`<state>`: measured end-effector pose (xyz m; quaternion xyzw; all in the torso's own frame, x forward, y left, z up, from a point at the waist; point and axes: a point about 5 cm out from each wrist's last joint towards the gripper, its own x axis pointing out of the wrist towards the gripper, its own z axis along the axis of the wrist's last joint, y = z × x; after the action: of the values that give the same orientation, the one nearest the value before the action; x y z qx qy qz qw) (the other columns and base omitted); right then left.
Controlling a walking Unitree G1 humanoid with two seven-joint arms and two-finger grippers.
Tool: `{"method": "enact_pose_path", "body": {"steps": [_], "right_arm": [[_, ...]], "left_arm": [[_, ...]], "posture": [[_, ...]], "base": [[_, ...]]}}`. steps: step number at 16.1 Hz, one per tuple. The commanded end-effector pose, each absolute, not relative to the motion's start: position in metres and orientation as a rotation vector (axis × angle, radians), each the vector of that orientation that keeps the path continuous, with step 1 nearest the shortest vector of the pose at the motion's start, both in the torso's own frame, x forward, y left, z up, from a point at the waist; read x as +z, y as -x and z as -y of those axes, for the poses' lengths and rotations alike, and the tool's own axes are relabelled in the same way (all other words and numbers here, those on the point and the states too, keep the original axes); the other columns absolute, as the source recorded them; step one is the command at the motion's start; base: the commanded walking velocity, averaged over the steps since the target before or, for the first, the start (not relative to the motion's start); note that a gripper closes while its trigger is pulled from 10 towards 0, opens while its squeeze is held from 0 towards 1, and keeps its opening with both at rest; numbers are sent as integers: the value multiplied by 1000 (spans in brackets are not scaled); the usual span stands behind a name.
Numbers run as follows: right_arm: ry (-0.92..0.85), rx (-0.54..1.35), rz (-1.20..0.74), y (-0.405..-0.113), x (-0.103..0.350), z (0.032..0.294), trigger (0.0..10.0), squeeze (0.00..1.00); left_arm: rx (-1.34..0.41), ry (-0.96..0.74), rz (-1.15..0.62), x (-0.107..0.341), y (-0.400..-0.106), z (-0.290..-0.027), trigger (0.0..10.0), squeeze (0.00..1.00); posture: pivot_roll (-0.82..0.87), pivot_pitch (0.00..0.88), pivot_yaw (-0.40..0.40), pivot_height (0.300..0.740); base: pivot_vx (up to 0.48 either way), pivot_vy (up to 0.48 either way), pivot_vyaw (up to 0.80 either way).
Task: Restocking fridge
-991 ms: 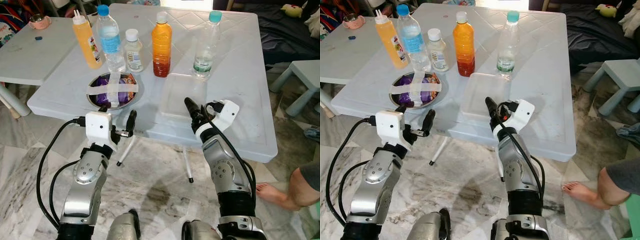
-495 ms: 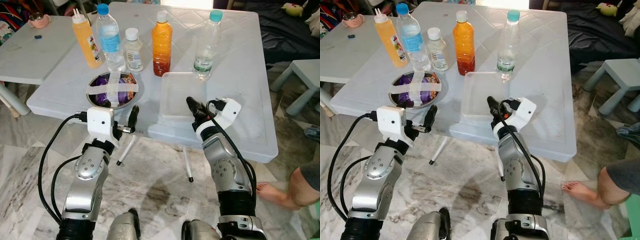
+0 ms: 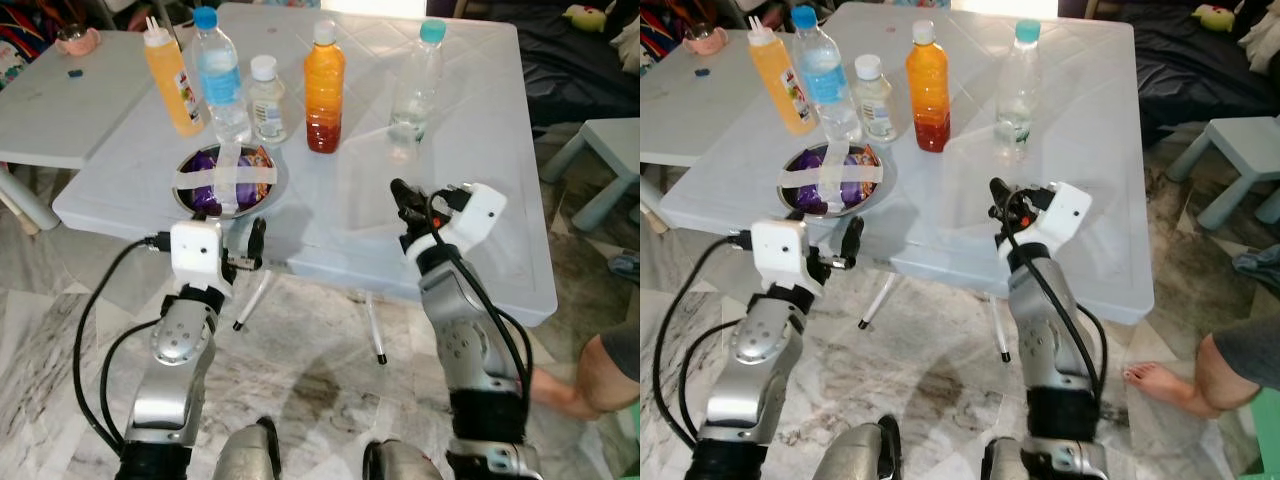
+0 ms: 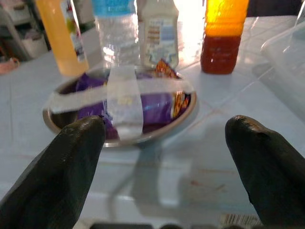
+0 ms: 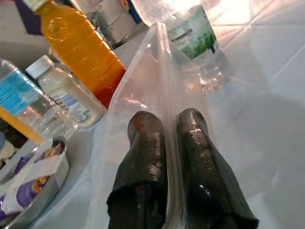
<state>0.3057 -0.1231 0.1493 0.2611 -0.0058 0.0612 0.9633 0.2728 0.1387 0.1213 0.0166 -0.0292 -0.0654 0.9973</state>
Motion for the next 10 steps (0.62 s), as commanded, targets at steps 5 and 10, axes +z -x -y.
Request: {"method": "enact_pose_path", "body": {"steps": [5,10], "right_arm": [[-360,171,-5,-292,145,126,10000,0],[-329,171,8,-290,146,125,10000,0]], "left_arm": [[-98,-22,54,120,-278,-137,10000,0],[-101,-15,56,120,-280,-134,10000,0]], "posture": [[-6,84,26,740],[-15,81,33,740]], "base": [[-132,0,0],[-361,0,0]]}}
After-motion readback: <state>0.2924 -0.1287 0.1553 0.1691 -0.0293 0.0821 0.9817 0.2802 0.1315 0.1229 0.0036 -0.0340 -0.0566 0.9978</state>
